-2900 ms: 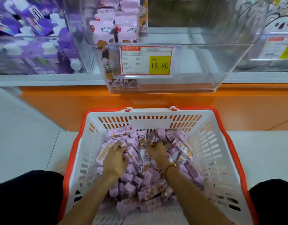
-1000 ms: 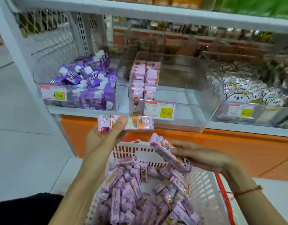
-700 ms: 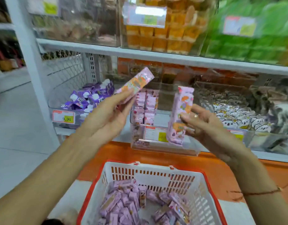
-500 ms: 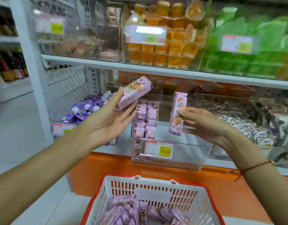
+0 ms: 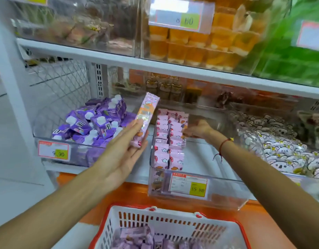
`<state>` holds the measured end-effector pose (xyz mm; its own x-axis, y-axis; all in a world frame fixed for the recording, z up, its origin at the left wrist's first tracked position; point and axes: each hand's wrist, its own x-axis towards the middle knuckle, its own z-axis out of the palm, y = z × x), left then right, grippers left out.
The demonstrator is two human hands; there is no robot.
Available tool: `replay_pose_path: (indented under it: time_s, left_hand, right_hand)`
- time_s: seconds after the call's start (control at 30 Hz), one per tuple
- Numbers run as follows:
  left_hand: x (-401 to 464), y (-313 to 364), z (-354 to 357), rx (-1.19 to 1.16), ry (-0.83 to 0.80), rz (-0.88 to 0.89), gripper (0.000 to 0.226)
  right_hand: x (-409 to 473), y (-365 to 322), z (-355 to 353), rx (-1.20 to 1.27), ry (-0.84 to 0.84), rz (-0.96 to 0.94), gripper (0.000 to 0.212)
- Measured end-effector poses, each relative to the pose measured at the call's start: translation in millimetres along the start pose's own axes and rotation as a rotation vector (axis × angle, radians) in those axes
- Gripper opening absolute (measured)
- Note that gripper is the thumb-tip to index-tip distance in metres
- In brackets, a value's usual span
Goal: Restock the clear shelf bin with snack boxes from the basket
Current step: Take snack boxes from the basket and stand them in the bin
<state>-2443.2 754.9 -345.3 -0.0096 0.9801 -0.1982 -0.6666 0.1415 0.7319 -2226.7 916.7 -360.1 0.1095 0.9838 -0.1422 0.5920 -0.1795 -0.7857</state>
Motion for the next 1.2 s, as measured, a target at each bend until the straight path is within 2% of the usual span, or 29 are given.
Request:
replay_pose_path:
  time_s: [0.17, 0.4, 0.5, 0.6, 0.67, 0.73, 0.8, 0.87, 0.93, 1.0, 1.07, 1.13, 1.2]
  left_hand:
    - [4.8, -10.3, -3.8, 0.235, -0.007, 0.042, 0.049]
    - [4.7, -12.9, -4.8, 0.298, 0.007, 0.142, 0.054]
    - [1.7, -10.0, -2.6, 0.319, 0.029, 0.185, 0.061]
    - [-3.9, -6.1, 0.2, 0.348, 0.046, 0.253, 0.053]
    - [-8.7, -3.1, 3.7, 0.402, 0.048, 0.349, 0.038]
    - [-15.4, -0.5, 9.4, 0.491, 0.023, 0.473, 0.026]
    - [-23.2, 0.1, 17.6, 0.562, -0.033, 0.569, 0.025]
    - [-30.0, -2.1, 25.8, 0.630, -0.093, 0.636, 0.029]
    - [-34.4, -5.3, 31.6, 0.668, -0.144, 0.660, 0.035]
    - [-36.5, -6.3, 33.7, 0.690, -0.182, 0.664, 0.038]
    - [-38.8, -5.6, 33.3, 0.722, -0.210, 0.686, 0.038]
    - [-42.2, -3.5, 33.4, 0.803, -0.222, 0.730, 0.039]
    - [-44.4, -2.8, 32.9, 0.866, -0.234, 0.771, 0.043]
  right_hand:
    - [4.4, 8.6, 17.4, 0.056, 0.021, -0.023, 0.042]
    - [3.3, 4.9, 19.4, 0.084, -0.043, -0.031, 0.030]
    - [-3.0, 4.1, 12.6, 0.014, -0.094, -0.017, 0.025]
    - [-15.7, 1.1, -2.4, -0.144, -0.093, -0.035, 0.032]
    - [-31.3, -9.0, -17.0, -0.169, 0.070, -0.156, 0.034]
    - [-66.7, -26.1, -29.1, 0.073, 0.225, -0.354, 0.022]
    - [-113.7, -44.7, -34.9, 0.300, 0.178, -0.553, 0.015]
    - [-156.4, -58.8, -33.5, 0.341, -0.019, -0.641, 0.026]
    - [-177.0, -61.3, -29.7, 0.329, -0.147, -0.646, 0.027]
    - [-183.2, -56.4, -31.8, 0.358, -0.151, -0.599, 0.030]
    - [-185.3, -50.8, -39.1, 0.387, -0.150, -0.554, 0.041]
    - [-186.9, -47.1, -48.8, 0.277, -0.094, -0.638, 0.057]
    - [-190.6, -45.9, -54.9, 0.055, -0.126, -0.764, 0.062]
